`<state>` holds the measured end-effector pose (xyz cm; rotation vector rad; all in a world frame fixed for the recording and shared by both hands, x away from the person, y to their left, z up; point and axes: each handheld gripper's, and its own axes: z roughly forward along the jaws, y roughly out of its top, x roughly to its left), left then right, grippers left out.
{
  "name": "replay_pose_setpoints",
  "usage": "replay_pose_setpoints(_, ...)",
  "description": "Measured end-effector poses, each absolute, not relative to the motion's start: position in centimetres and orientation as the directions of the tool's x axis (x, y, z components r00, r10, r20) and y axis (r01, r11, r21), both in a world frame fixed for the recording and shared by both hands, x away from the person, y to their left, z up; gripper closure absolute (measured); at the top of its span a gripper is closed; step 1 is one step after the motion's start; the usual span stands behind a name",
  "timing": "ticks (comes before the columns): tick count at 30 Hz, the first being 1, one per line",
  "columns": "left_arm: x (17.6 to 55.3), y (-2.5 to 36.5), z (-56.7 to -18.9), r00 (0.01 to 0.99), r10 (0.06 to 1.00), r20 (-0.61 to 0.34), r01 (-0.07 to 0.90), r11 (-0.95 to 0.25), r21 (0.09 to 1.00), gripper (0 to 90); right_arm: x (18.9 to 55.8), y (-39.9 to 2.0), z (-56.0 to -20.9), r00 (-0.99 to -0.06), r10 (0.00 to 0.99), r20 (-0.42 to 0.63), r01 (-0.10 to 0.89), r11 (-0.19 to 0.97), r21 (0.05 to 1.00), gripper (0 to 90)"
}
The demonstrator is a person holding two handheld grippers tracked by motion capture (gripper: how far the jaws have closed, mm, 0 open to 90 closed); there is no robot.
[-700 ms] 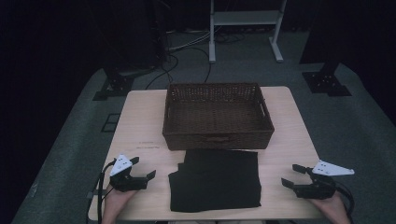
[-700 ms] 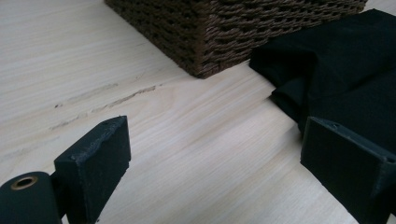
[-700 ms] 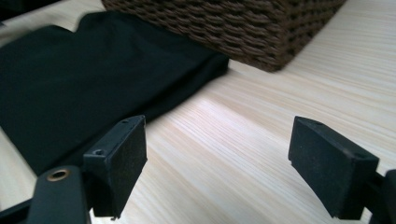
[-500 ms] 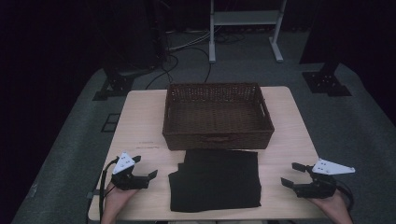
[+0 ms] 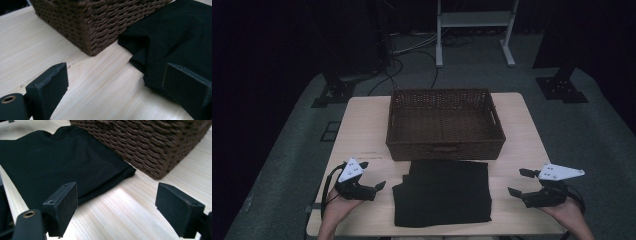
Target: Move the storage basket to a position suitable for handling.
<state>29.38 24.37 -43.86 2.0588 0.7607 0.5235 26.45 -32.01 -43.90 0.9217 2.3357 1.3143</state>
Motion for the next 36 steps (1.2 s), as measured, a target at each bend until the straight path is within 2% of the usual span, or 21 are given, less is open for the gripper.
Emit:
replay_pose_setpoints(17,29.4,19.8,-41.4,0.839,0.523,0.149,0.233,-0.594,0.770,3.5,27.4,-27.9,-41.0,-0.847,0.531,-0.015,0.311,0.519,0.796,17.0)
replay_pose_setpoints(36,29.7,16.0,-40.4,0.900,0.413,0.136,0.187,-0.650,0.736,3.6,28.2,-24.4,-40.1,-0.900,0.434,-0.030,0.270,0.611,0.744,17.0)
